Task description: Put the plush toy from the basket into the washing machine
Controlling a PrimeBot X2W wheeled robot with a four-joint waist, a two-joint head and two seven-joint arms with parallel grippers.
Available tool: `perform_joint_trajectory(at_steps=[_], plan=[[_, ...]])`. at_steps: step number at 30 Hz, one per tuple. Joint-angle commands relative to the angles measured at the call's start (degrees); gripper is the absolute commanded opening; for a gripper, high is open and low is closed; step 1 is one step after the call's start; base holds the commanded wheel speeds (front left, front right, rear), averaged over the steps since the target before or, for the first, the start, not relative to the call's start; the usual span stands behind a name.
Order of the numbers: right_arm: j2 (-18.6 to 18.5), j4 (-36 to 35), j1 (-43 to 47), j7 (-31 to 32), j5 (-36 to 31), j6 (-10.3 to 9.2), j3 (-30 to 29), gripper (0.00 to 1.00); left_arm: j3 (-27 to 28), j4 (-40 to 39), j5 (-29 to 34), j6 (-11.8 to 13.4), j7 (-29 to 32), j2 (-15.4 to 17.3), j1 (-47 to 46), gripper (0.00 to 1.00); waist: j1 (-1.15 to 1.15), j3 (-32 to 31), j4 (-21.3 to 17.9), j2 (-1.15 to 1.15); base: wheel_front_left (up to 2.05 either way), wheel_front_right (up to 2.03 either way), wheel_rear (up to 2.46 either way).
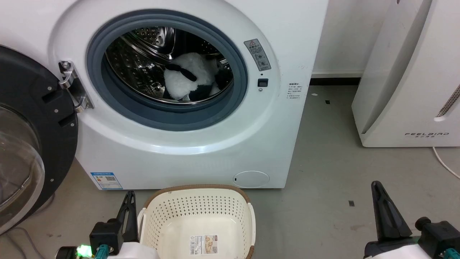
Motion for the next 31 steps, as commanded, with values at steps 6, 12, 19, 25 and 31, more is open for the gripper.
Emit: perform_joint_trajectory(at_steps=[6, 12, 19, 25, 31], plan=[[0.0, 0.34, -1.06, 0.98, -0.99, -0.01, 0.2, 0.0, 0.18, -0.84, 0.43, -0.47, 0.93, -0.28, -0.56, 0.0, 0.0, 0.02, -0.01, 0.0, 0.0, 0.0, 0.0], [0.0, 0.51, -1.46, 1.93, -1.63, -0.01, 0.28, 0.0, 0.25, -1.43, 0.54, -0.83, 1.87, -0.38, -0.7, 0.0, 0.0, 0.05, -0.03, 0.0, 0.0, 0.0, 0.0], [0.0, 0.66, -1.81, 2.75, -2.2, -0.02, 0.35, 0.0, 0.31, -1.94, 0.63, -1.15, 2.69, -0.46, -0.82, 0.0, 0.0, 0.08, -0.05, 0.0, 0.0, 0.0, 0.0], [0.0, 0.78, -2.11, 3.46, -2.68, -0.02, 0.41, 0.0, 0.36, -2.38, 0.72, -1.41, 3.39, -0.54, -0.92, 0.0, 0.0, 0.1, -0.07, 0.0, 0.0, 0.0, 0.0], [0.0, 0.89, -2.37, 4.04, -3.09, -0.02, 0.47, 0.0, 0.4, -2.75, 0.78, -1.64, 3.98, -0.6, -1.0, 0.0, 0.0, 0.12, -0.08, 0.0, 0.0, 0.0, 0.0]])
